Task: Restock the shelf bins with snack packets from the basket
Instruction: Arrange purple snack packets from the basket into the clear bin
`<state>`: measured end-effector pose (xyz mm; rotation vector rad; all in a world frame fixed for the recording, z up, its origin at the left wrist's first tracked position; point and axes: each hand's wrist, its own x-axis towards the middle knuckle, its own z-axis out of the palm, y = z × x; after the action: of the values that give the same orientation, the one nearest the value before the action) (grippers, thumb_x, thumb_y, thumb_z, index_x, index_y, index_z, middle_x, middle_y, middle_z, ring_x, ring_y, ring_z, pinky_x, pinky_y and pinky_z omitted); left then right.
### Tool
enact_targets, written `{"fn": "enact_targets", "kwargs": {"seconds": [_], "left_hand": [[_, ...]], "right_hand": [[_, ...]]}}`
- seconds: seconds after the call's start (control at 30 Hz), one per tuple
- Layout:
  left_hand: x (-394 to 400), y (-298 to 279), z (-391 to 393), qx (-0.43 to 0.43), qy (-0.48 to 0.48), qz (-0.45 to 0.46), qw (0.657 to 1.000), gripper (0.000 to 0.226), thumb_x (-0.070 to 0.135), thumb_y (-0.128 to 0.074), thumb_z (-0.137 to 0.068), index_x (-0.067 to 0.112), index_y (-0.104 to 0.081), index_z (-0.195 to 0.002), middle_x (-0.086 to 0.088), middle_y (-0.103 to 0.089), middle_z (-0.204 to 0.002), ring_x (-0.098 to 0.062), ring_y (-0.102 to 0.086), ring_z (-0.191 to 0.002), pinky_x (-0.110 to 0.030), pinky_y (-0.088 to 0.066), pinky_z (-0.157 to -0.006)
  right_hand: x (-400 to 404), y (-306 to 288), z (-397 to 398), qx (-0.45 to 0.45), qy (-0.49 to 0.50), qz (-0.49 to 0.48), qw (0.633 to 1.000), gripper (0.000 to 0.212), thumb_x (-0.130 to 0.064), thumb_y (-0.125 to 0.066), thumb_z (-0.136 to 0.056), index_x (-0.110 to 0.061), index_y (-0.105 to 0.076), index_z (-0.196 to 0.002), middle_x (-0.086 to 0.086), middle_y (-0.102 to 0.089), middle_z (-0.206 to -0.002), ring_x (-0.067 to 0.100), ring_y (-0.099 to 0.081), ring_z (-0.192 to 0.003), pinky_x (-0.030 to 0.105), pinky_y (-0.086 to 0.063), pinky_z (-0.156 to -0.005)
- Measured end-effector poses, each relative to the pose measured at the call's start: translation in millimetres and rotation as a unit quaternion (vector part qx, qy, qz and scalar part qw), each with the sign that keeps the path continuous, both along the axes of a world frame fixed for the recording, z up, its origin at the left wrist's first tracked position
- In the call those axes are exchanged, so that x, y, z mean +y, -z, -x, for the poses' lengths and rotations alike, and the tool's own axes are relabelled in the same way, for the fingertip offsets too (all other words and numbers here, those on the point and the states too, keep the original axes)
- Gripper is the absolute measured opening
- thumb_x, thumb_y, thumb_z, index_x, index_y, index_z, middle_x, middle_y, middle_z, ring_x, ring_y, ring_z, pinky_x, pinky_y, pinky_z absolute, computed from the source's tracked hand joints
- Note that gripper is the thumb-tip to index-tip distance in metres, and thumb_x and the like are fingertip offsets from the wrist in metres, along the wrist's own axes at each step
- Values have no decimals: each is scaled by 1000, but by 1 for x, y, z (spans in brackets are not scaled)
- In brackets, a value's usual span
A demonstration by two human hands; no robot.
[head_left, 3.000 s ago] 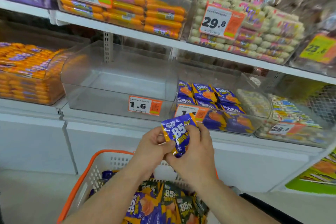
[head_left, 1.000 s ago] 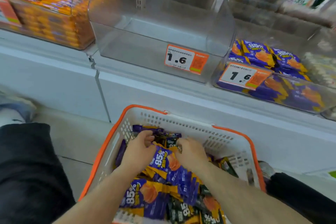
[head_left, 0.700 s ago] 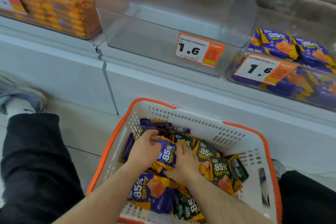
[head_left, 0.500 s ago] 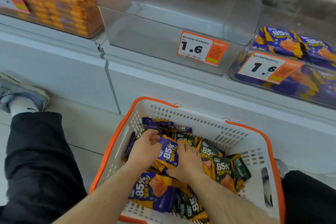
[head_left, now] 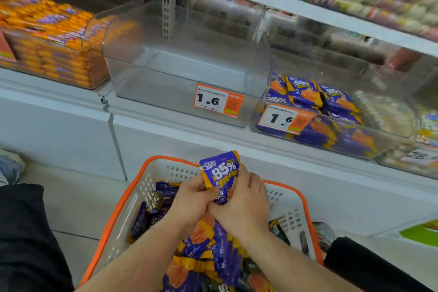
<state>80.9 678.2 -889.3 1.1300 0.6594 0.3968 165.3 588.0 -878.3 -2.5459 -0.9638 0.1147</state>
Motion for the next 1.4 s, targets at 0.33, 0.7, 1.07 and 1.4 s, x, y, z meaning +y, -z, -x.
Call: {"fn": "enact_targets", "kwargs": {"seconds": [0.33, 0.7, 1.07, 1.4], "left_hand": [[-16, -102, -60, -126, 122, -71, 982, 39, -17, -52, -85, 10, -74, -103, -14, -74, -100, -22, -71, -86, -29, -55, -73], [31, -129, -142, 247, 2, -737, 629, 77, 46, -60, -80, 42, -26, -149, -16, -25, -155, -35, -26, -139, -52, -11, -115], [31, -124, -146, 277, -7, -759, 590, 61, 41, -58, -81, 36, -38, -138, -3, -39, -144, -28, -39, -125, -44, -17, -111], [35, -126, -146, 285, 31, -758, 586, 63, 45, -60, -82, 37, -33, -138, -3, -40, -142, -27, -38, -126, -45, -19, -111]], "right_hand": [[-33, -90, -46, -91, 0, -204, 975, 90, -50, -61, -57, -18, -47, -140, 10, -30, -151, 26, -28, -137, 38, -33, -112], [-15, -191, -207, -52, 101, -119, 986, 79, -45, -76, -69, -26, -46, -139, 9, -46, -138, 31, -41, -128, 39, -38, -106], [24, -153, -260, 84, 108, 136, 981, 95, -53, -73, -48, -31, -49, -138, 11, -37, -150, 34, -38, -134, 43, -44, -102], [24, -149, -257, 87, 53, 189, 977, 30, -44, -67, -66, -16, -66, -75, 3, -64, -83, 17, -58, -74, 26, -39, -53]]}}
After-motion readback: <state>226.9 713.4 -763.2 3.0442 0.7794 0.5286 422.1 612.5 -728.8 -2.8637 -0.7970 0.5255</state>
